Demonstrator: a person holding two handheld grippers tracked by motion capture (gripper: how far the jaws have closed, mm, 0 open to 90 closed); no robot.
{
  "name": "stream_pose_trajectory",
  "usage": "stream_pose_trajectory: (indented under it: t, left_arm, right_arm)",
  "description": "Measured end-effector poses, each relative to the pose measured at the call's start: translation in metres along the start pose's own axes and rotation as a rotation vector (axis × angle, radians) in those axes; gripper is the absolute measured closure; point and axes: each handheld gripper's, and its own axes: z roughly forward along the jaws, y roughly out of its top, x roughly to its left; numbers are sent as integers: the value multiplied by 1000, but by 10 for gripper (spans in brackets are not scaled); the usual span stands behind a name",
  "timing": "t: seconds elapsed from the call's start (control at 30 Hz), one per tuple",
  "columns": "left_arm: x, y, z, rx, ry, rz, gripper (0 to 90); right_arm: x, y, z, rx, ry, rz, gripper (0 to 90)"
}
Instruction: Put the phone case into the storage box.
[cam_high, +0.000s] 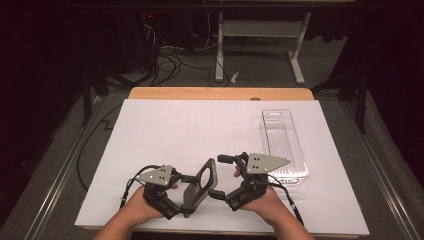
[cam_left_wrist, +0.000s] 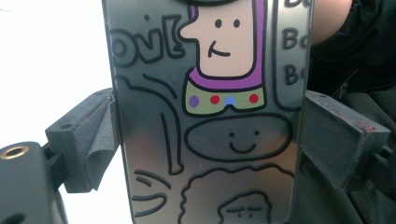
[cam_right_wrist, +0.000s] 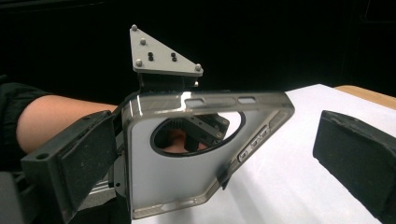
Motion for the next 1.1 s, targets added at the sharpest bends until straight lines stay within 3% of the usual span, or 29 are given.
stream_pose_trajectory:
  t: [1.1]
  left_arm:
    - [-2, 0, 5, 10, -55, 10, 128]
  right_arm:
    - [2, -1, 8, -1, 62, 6, 35]
